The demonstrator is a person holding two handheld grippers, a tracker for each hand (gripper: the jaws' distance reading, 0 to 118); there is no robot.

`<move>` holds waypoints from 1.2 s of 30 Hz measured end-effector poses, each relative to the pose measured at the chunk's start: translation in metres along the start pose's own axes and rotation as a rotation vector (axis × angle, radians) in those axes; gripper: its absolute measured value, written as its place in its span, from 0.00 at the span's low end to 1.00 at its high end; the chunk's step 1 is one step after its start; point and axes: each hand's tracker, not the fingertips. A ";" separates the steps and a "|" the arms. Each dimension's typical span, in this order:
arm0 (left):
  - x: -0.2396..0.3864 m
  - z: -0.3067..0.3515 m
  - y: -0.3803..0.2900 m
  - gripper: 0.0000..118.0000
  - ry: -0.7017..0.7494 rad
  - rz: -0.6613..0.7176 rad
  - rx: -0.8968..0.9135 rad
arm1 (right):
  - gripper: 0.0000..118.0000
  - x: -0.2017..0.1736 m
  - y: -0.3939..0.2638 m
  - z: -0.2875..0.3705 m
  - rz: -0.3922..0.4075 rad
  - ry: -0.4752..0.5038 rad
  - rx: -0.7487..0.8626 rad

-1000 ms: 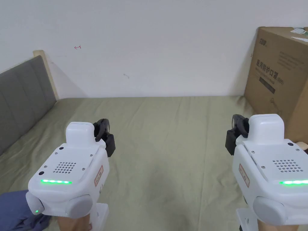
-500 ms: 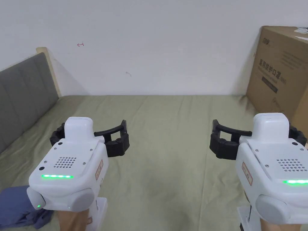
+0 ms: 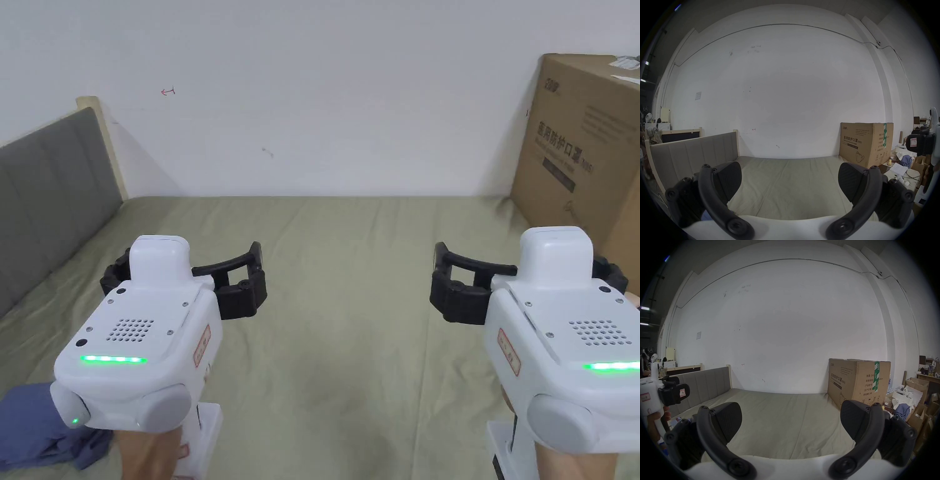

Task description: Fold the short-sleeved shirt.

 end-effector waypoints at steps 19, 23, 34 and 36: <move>-0.001 0.003 0.001 0.99 -0.013 -0.004 0.013 | 1.00 -0.001 -0.002 0.004 -0.004 0.004 0.011; -0.001 0.003 0.002 0.99 -0.017 0.003 0.011 | 1.00 0.000 -0.003 0.004 -0.012 0.005 0.013; 0.002 0.003 0.002 0.99 -0.030 -0.010 0.004 | 1.00 0.001 -0.003 0.005 -0.018 0.011 0.017; 0.003 0.003 0.003 0.99 -0.034 -0.015 0.006 | 1.00 0.001 -0.003 0.005 -0.016 0.010 0.017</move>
